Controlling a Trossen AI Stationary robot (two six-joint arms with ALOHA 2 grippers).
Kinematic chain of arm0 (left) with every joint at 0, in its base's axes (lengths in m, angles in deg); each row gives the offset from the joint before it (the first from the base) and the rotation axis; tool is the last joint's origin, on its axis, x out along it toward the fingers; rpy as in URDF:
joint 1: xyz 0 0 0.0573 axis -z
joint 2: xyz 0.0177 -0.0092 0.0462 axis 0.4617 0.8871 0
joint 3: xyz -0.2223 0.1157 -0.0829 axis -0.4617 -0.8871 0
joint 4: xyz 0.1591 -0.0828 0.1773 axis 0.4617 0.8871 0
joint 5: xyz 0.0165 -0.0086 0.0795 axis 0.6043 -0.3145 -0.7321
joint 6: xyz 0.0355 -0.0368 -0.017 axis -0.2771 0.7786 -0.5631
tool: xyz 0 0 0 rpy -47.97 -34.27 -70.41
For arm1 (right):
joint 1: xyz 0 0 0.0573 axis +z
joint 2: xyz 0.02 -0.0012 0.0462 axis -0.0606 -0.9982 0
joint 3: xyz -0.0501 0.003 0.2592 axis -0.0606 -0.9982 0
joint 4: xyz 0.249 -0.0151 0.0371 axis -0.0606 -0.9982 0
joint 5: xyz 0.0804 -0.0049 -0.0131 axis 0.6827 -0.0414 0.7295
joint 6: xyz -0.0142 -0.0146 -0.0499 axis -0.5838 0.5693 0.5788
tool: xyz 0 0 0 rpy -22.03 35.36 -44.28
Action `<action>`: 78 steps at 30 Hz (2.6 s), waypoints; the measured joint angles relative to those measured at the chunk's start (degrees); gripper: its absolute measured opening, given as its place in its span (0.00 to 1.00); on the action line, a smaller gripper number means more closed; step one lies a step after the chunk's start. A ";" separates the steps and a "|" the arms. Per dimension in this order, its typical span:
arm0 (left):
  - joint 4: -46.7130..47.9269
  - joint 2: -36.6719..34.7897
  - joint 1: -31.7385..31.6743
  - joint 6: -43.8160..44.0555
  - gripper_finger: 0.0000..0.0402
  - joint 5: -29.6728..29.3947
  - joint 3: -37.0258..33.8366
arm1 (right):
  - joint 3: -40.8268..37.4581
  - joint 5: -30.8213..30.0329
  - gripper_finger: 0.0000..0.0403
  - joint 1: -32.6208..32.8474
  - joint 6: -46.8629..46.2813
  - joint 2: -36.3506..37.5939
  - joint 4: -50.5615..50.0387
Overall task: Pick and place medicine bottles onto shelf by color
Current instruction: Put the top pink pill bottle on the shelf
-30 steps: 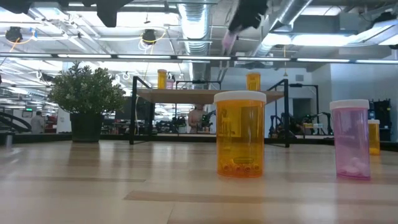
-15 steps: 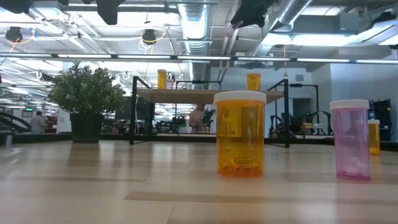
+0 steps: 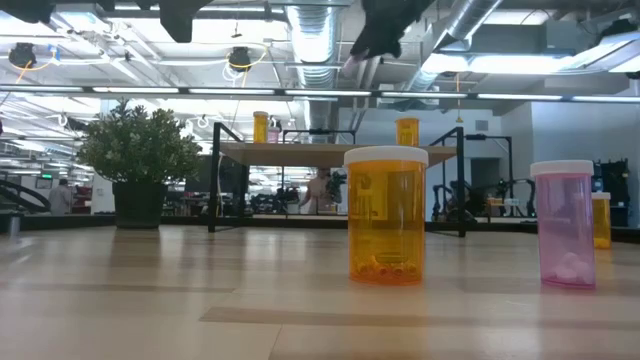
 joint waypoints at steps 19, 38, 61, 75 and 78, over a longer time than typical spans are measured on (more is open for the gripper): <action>0.80 0.02 0.02 0.92 0.47 0.15 -0.02 | 8.03 -0.33 0.36 -3.89 2.25 -15.43 -15.24; 0.78 0.02 0.02 1.33 0.47 0.06 -0.07 | 7.79 -0.76 0.36 -2.07 1.83 -16.14 -13.96; 0.78 0.02 0.02 1.27 0.47 -0.27 -0.07 | 7.79 -0.78 0.36 -1.33 2.12 -16.11 -13.76; 1.35 0.00 0.02 0.98 0.47 -0.36 -0.09 | 7.79 -1.07 0.37 -1.28 2.29 -16.09 -14.27; 1.36 0.00 0.02 0.98 0.47 -0.36 -0.09 | 7.79 -3.00 0.38 -1.39 2.48 -16.07 -15.20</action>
